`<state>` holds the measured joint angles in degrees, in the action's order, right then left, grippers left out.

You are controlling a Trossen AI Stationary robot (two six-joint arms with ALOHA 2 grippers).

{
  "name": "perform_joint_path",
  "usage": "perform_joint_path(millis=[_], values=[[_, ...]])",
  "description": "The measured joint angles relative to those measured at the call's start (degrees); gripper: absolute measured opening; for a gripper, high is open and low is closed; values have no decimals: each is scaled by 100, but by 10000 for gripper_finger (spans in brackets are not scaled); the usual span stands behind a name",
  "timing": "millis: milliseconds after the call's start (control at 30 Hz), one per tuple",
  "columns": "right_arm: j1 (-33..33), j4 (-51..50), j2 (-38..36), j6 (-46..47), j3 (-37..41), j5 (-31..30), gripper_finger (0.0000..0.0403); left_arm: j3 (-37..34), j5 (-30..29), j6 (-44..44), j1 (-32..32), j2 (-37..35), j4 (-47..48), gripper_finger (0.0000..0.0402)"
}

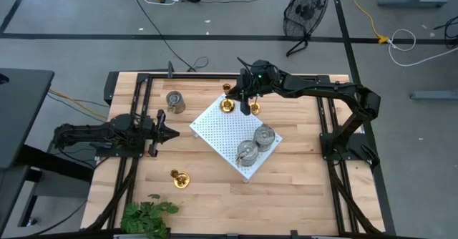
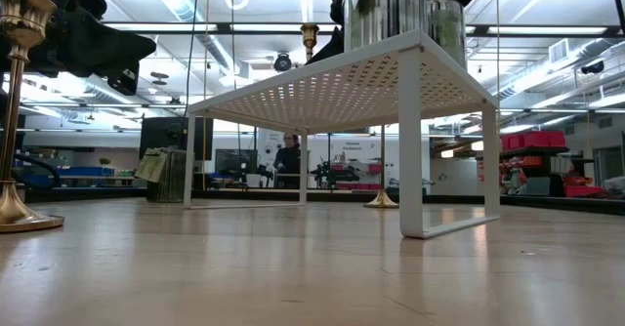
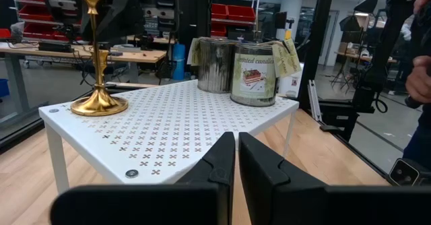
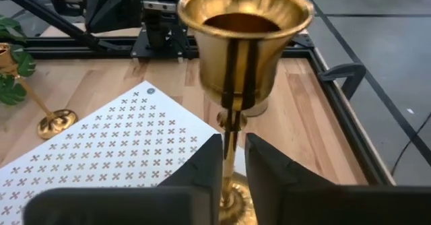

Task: Pick & Place candle stick holders
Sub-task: Put the bottom right gold candle holder on the shelf, then put the top right gold candle holder on the shelf align with the other gold metal candle holder

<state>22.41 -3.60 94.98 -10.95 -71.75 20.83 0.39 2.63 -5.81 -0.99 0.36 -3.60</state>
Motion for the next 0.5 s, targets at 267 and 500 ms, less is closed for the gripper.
perform_joint_path(millis=[267,500], values=[[0,4,0,17,0,-104,107,1,0,1,-2,-2,-1,25],[0,16,0,148,0,-87,159,0,1,0,-2,0,-2,25]])
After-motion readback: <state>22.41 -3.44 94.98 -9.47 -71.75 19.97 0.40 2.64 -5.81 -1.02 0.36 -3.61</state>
